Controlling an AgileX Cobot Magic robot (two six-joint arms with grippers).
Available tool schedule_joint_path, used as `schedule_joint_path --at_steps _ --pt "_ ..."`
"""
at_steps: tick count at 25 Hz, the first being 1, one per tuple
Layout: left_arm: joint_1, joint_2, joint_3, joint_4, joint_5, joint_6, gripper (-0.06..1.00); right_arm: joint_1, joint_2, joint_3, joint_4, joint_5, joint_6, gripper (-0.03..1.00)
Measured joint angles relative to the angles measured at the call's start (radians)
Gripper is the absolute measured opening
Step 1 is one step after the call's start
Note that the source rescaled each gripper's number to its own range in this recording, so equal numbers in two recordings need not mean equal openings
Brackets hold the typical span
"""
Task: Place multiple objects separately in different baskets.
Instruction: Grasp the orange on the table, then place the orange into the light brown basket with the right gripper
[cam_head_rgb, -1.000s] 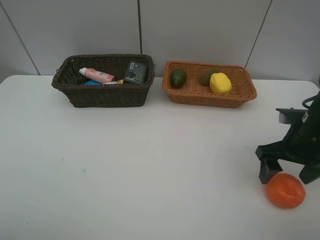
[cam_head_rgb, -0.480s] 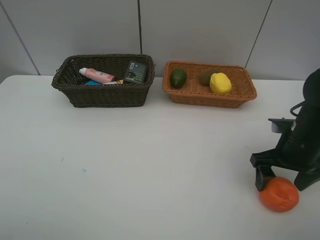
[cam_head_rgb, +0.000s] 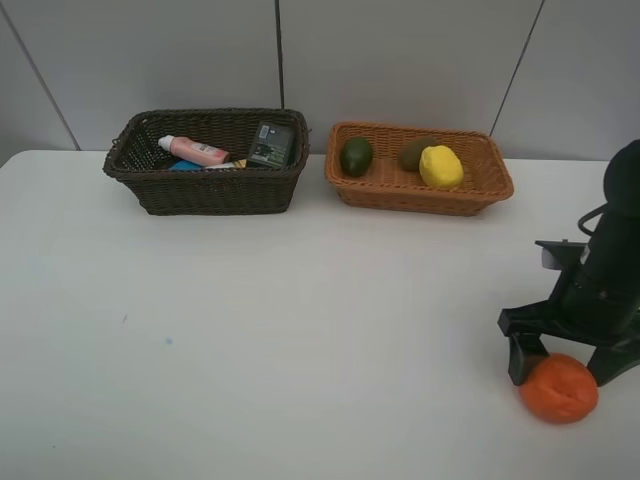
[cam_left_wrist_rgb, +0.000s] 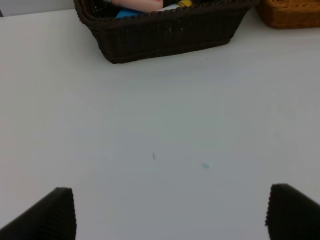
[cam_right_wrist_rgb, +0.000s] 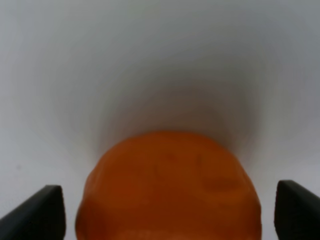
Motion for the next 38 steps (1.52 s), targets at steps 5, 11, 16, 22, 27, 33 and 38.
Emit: schedule_joint_path --at_steps 5,11,16,22,27,33,38 --pt "0.000 0.000 0.000 0.000 0.000 0.000 1.00 0.000 0.037 0.000 0.015 0.002 -0.002 0.98" --pt "0.000 0.000 0.000 0.000 0.000 0.000 1.00 0.000 0.081 0.000 0.016 -0.025 -0.004 0.98" --pt "0.000 0.000 0.000 0.000 0.000 0.000 1.00 0.000 0.093 -0.001 0.018 -0.029 -0.004 0.76" --pt "0.000 0.000 0.000 0.000 0.000 0.000 1.00 0.000 0.093 -0.001 0.018 -0.022 -0.004 0.76" --pt "0.000 0.000 0.000 0.000 0.000 0.000 1.00 0.000 0.039 -0.040 0.018 0.015 -0.004 0.76" --pt "0.000 0.000 0.000 0.000 0.000 0.000 1.00 0.000 -0.078 -0.286 0.009 0.072 -0.004 0.76" --pt "0.000 0.000 0.000 0.000 0.000 0.000 1.00 0.000 0.016 -0.560 0.008 0.042 -0.003 0.76"
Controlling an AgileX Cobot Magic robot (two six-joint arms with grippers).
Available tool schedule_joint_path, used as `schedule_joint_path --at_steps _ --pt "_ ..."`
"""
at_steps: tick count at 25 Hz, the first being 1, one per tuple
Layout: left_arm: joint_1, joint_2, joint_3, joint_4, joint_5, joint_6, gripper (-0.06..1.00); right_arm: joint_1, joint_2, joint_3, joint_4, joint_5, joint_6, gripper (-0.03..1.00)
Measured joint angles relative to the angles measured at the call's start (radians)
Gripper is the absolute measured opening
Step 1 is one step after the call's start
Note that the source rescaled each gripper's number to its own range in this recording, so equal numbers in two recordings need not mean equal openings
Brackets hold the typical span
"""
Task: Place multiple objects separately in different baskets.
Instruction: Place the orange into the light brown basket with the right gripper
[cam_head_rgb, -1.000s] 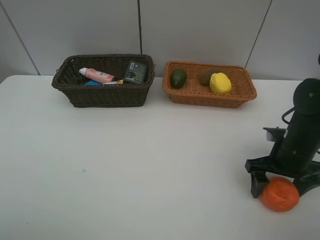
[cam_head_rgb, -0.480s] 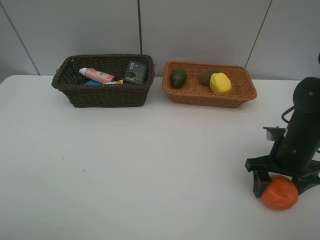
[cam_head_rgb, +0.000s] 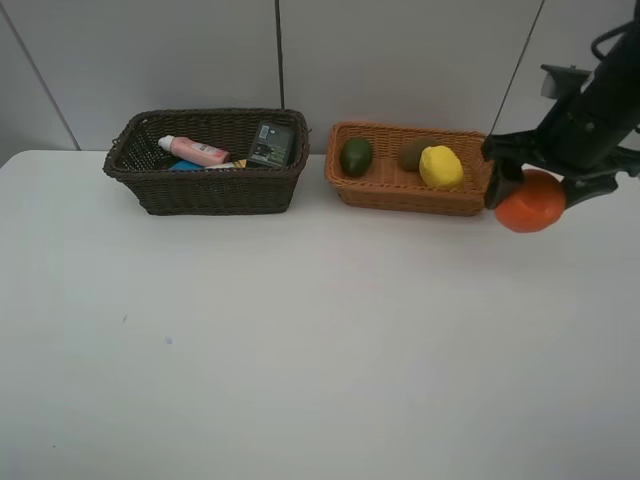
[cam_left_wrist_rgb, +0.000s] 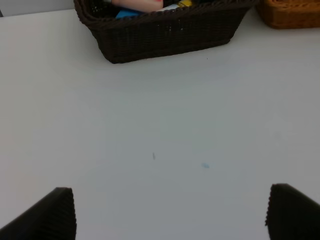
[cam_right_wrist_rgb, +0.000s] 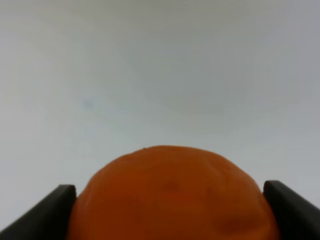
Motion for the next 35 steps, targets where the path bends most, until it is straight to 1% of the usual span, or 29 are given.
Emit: schedule_joint_path --at_steps 4,6,8,10,13,16,19,20,21,22,24,31,35 --pt "0.000 0.000 0.000 0.000 0.000 0.000 1.00 0.000 0.172 -0.233 -0.008 -0.046 0.000 0.76" --pt "0.000 0.000 0.000 0.000 0.000 0.000 1.00 0.000 0.258 -0.348 -0.008 -0.051 -0.005 0.76" --pt "0.000 0.000 0.000 0.000 0.000 0.000 1.00 0.000 0.344 -0.444 -0.008 -0.051 -0.008 0.76" --pt "0.000 0.000 0.000 0.000 0.000 0.000 1.00 0.003 0.413 -0.533 0.016 -0.045 -0.010 0.76" --pt "0.000 0.000 0.000 0.000 0.000 0.000 1.00 0.032 0.491 -0.622 0.052 -0.033 -0.013 0.76" --pt "0.000 0.000 0.000 0.000 0.000 0.000 1.00 0.082 0.554 -0.678 0.059 -0.036 -0.034 0.76" --pt "0.000 0.000 0.000 0.000 0.000 0.000 1.00 0.124 0.596 -0.696 0.055 -0.061 -0.042 0.76" --pt "0.000 0.000 0.000 0.000 0.000 0.000 1.00 0.132 0.607 -0.698 0.045 -0.071 -0.042 0.80" --pt "0.000 0.000 0.000 0.000 0.000 0.000 1.00 0.140 0.614 -0.698 0.029 -0.076 -0.042 0.87" --pt "0.000 0.000 0.000 0.000 0.000 0.000 1.00 0.144 0.618 -0.698 0.018 -0.079 -0.042 0.92" --pt "0.000 0.000 0.000 0.000 0.000 0.000 1.00 0.151 0.622 -0.700 0.005 -0.080 -0.044 0.97" --pt "0.000 0.000 0.000 0.000 0.000 0.000 1.00 0.148 0.565 -0.701 0.002 -0.052 -0.046 0.98" --pt "0.000 0.000 0.000 0.000 0.000 0.000 1.00 0.112 0.480 -0.703 0.000 -0.037 -0.046 0.98"
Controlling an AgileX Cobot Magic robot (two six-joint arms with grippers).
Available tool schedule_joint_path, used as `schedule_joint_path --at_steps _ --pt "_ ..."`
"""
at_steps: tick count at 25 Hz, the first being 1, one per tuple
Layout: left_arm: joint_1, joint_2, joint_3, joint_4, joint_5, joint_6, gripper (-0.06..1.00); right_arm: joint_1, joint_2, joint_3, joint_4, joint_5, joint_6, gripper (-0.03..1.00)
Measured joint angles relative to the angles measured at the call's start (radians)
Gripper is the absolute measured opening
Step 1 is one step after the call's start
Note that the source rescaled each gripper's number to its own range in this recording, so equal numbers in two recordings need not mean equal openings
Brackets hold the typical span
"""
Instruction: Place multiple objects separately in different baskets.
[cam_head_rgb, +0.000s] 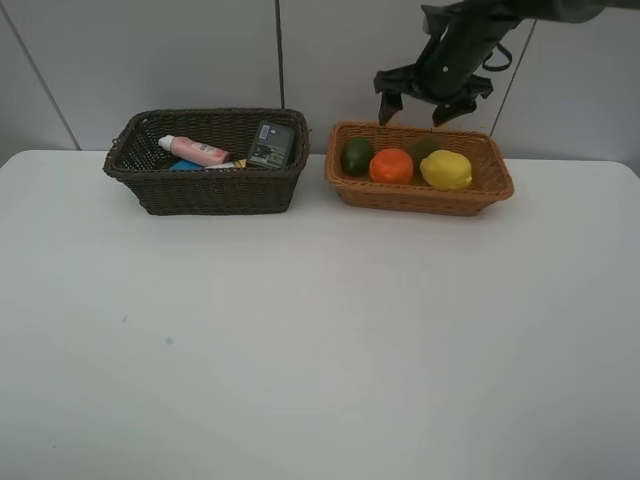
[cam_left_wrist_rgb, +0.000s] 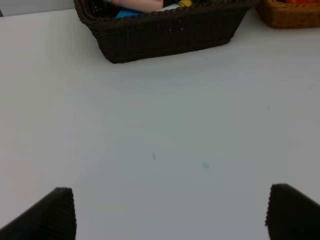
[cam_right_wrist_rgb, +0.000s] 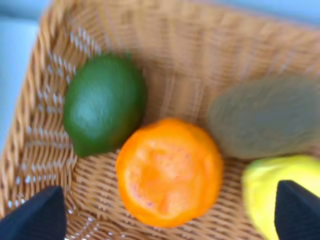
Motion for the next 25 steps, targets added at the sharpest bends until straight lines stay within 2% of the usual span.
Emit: schedule_joint_path --at_steps 3,9,11,13,15,18,25 --pt "0.000 0.000 0.000 0.000 0.000 0.000 1.00 -0.069 -0.047 0.000 -0.008 0.051 0.000 0.98" --pt "0.000 0.000 0.000 0.000 0.000 0.000 1.00 -0.271 -0.063 0.000 -0.036 0.197 0.001 1.00" --pt "0.000 0.000 0.000 0.000 0.000 0.000 1.00 -0.316 -0.072 0.007 -0.059 0.272 0.003 1.00" --pt "0.000 0.000 0.000 0.000 0.000 0.000 1.00 -0.350 -0.109 0.053 -0.076 0.304 0.016 1.00" --pt "0.000 0.000 0.000 0.000 0.000 0.000 1.00 -0.380 -0.172 0.134 -0.080 0.316 0.029 1.00" --pt "0.000 0.000 0.000 0.000 0.000 0.000 1.00 -0.398 -0.311 0.334 -0.100 0.316 0.044 1.00" --pt "0.000 0.000 0.000 0.000 0.000 0.000 1.00 -0.398 -0.794 0.831 -0.106 0.192 0.080 1.00"
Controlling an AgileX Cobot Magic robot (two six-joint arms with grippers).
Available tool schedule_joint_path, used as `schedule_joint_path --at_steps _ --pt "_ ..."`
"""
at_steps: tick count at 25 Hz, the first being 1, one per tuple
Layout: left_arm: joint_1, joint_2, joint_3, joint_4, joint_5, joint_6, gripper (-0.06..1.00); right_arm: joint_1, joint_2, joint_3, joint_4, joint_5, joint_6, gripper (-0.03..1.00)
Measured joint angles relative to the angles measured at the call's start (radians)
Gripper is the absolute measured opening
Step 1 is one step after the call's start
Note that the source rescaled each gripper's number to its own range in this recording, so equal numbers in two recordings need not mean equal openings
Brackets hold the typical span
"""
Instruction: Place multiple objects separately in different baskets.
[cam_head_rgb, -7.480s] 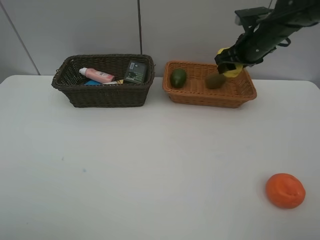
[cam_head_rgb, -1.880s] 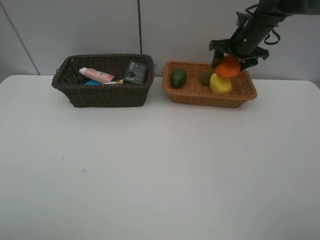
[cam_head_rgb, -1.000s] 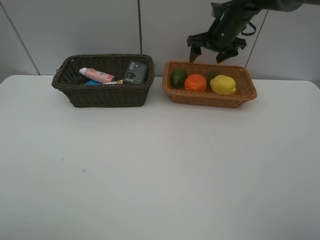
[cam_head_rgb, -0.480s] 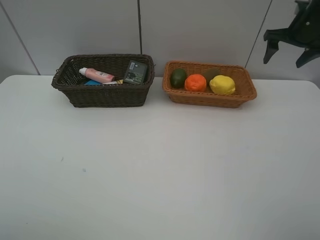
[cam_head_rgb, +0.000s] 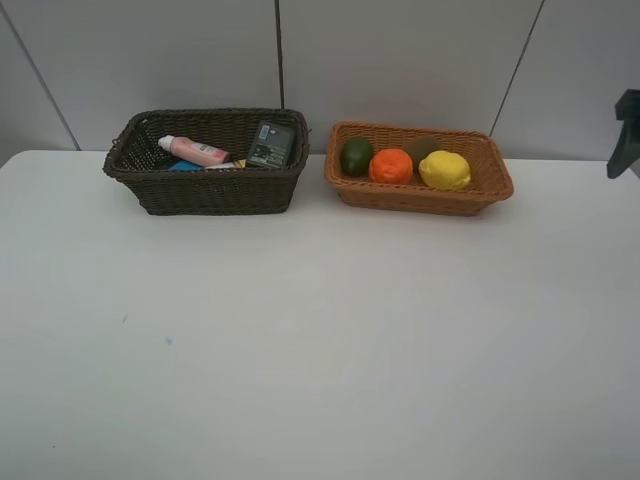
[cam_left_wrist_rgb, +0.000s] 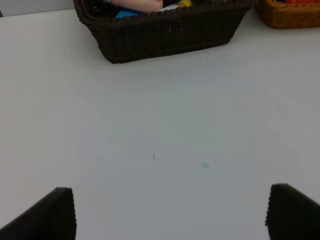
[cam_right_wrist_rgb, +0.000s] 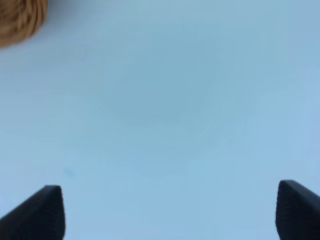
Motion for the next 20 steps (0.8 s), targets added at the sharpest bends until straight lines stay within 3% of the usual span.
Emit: schedule_joint_path --at_steps 9,15,20 --pt "0.000 0.000 0.000 0.000 0.000 0.000 1.00 0.000 -0.737 0.392 0.011 -0.026 0.000 1.00" --pt "0.000 0.000 0.000 0.000 0.000 0.000 1.00 0.000 -1.146 0.486 0.068 -0.028 -0.006 1.00" --pt "0.000 0.000 0.000 0.000 0.000 0.000 1.00 0.000 -1.360 0.534 0.092 -0.018 -0.061 1.00"
